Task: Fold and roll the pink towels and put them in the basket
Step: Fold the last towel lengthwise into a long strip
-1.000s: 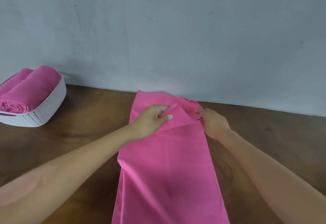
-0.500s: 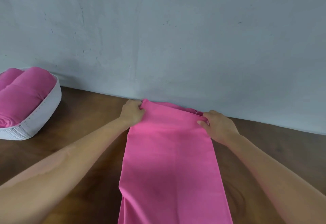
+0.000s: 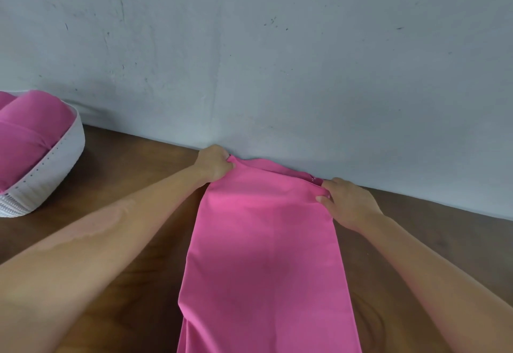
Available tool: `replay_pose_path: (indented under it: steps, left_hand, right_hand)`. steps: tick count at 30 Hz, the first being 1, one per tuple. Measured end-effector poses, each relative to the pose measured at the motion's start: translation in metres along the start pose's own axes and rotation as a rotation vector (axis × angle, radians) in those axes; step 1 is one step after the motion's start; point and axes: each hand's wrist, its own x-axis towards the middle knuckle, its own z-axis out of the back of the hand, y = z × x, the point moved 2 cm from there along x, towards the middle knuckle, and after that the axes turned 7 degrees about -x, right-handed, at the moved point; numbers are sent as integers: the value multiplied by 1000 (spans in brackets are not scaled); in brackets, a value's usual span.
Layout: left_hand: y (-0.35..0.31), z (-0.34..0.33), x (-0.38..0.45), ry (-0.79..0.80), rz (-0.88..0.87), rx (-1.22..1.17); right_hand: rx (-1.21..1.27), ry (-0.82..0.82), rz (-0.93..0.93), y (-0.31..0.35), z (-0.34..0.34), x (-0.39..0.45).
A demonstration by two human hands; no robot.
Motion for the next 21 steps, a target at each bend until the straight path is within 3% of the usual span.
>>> replay_pose_path:
  steps: [10, 17, 21]
  left_hand:
    - [-17, 29, -36, -154, -66, -302]
    - [-40, 56, -97, -66, -187, -437]
    - [-55, 59, -133, -54, -227, -442]
  right_hand:
    - [-183, 32, -58, -13, 19, -29]
    - [-78, -58, -245, -1, 27, -63]
    - [163, -86, -363, -2, 35, -74]
